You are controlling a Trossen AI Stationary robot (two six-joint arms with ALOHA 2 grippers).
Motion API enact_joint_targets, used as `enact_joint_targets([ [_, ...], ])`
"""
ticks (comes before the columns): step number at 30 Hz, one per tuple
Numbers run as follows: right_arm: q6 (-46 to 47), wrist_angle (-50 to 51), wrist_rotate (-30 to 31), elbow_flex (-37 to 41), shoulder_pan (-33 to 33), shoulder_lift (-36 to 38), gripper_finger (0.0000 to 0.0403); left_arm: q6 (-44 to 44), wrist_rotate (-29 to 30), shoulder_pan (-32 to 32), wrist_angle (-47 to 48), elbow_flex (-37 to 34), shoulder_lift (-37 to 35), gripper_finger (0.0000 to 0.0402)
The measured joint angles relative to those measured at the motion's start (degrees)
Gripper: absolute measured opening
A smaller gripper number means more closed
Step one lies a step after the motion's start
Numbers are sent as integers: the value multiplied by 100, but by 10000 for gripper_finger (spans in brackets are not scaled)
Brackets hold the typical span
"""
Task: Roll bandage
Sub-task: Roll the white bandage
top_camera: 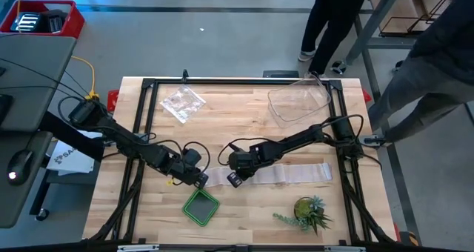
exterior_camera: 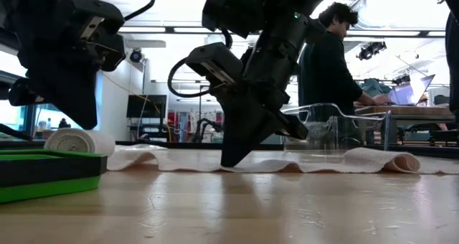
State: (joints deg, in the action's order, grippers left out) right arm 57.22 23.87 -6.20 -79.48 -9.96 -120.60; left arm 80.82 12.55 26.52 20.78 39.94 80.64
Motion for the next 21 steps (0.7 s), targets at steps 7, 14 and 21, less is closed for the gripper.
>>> enact_joint_targets([
  [7,105,186,13,-4,0,7,0,44,-4,0,36,0,-103,0],
  [14,235,224,11,-4,0,7,0,243,-2,0,20,0,-105,0],
  [21,200,406,67,-75,0,2,0,543,18,0,20,0,-105,0],
])
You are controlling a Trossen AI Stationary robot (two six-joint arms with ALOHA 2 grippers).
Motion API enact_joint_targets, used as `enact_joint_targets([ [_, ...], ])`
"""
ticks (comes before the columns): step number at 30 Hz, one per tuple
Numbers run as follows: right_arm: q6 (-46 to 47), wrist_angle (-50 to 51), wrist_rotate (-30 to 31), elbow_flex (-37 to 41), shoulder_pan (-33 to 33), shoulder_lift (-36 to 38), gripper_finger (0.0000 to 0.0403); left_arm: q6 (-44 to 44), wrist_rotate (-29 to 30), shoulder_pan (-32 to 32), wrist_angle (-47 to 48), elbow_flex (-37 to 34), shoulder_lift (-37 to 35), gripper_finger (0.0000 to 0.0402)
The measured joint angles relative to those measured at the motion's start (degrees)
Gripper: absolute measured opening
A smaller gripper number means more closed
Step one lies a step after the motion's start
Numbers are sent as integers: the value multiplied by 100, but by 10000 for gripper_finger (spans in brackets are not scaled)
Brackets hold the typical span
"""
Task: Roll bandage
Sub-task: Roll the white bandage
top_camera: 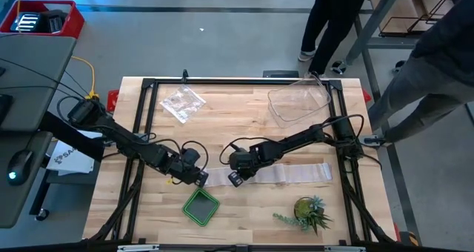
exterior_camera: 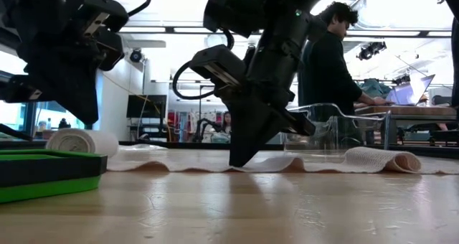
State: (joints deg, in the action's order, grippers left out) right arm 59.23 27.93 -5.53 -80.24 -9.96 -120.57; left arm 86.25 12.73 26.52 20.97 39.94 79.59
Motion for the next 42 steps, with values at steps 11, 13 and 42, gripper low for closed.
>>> enact_joint_targets([
  [11,-9,137,91,-12,2,0,0,218,-21,-8,-9,0,0,0],
  [13,16,129,86,-10,4,-2,0,221,-33,-39,54,0,0,0],
  [42,-121,174,235,27,19,229,0,-44,-166,-363,-112,2,192,0],
])
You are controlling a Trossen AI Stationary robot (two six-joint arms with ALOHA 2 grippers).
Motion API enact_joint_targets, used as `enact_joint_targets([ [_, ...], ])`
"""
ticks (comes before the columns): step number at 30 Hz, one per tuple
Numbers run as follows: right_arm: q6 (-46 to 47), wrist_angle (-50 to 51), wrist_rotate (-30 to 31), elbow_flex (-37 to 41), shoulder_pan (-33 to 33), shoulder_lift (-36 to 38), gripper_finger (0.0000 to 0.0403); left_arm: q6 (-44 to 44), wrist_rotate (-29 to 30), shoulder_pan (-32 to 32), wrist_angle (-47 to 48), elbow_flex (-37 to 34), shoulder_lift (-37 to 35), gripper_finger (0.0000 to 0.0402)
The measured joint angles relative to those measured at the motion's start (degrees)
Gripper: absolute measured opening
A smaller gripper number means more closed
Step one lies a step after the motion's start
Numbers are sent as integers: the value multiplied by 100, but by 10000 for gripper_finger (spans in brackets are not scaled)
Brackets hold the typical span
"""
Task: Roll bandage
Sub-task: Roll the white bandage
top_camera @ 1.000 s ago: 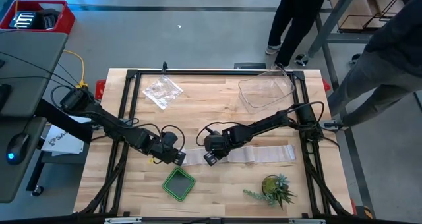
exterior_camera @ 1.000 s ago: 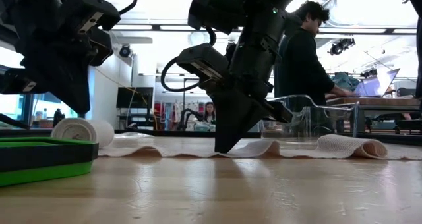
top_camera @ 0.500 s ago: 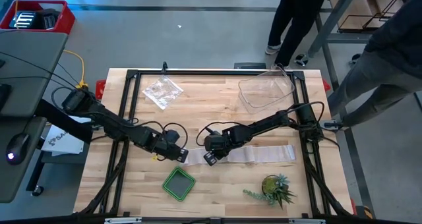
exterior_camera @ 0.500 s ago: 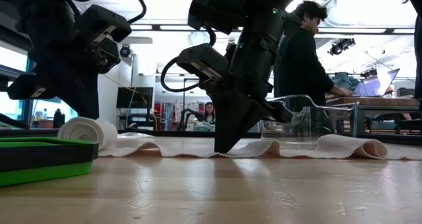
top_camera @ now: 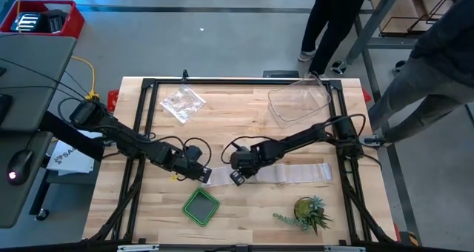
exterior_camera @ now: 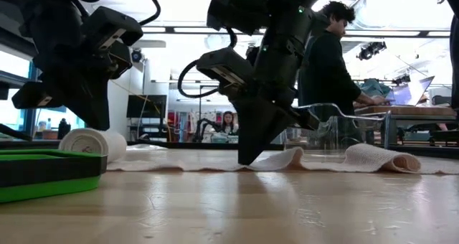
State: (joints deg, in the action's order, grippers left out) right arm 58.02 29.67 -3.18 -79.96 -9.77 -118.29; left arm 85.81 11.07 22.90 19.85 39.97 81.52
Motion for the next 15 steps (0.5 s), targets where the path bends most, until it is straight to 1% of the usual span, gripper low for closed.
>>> enact_joint_targets([
  [3,14,-186,120,0,19,155,0,-46,32,0,2,0,0,0],
  [6,123,-997,-32,-9,15,154,0,-55,44,0,3,0,0,0],
  [9,451,-1505,-22,-24,-80,75,0,-55,49,0,-4,0,0,0],
  [15,751,-1840,-35,-22,-219,-127,0,-55,61,0,-43,0,0,0],
])
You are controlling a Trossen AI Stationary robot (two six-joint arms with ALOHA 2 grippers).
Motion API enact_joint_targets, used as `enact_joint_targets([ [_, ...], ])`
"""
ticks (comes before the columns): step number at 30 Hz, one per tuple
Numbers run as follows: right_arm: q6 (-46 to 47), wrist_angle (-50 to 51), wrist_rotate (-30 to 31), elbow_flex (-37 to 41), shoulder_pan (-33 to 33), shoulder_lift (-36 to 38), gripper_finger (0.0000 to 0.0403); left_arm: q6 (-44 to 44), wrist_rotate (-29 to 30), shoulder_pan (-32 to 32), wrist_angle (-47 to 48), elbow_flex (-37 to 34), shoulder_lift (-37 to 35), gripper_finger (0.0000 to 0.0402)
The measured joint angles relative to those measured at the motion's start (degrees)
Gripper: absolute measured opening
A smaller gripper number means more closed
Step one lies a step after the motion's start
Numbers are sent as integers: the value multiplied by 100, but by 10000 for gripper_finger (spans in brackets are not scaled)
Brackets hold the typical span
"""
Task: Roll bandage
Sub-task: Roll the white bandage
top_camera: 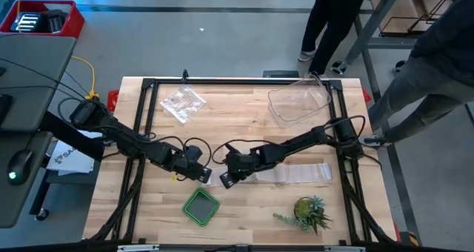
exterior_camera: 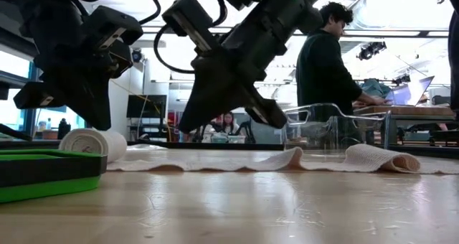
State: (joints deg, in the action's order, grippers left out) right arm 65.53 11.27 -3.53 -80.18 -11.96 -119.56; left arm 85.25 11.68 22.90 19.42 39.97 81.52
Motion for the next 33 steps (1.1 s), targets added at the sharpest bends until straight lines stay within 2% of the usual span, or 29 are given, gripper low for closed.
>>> enact_joint_targets([
  [6,49,-66,267,-7,38,-34,0,7,0,0,-14,0,2,0],
  [15,305,-416,167,-7,75,-360,0,17,0,0,1,0,1,0],
  [33,468,-462,146,-13,74,-563,0,99,39,0,-59,0,2,0],
])
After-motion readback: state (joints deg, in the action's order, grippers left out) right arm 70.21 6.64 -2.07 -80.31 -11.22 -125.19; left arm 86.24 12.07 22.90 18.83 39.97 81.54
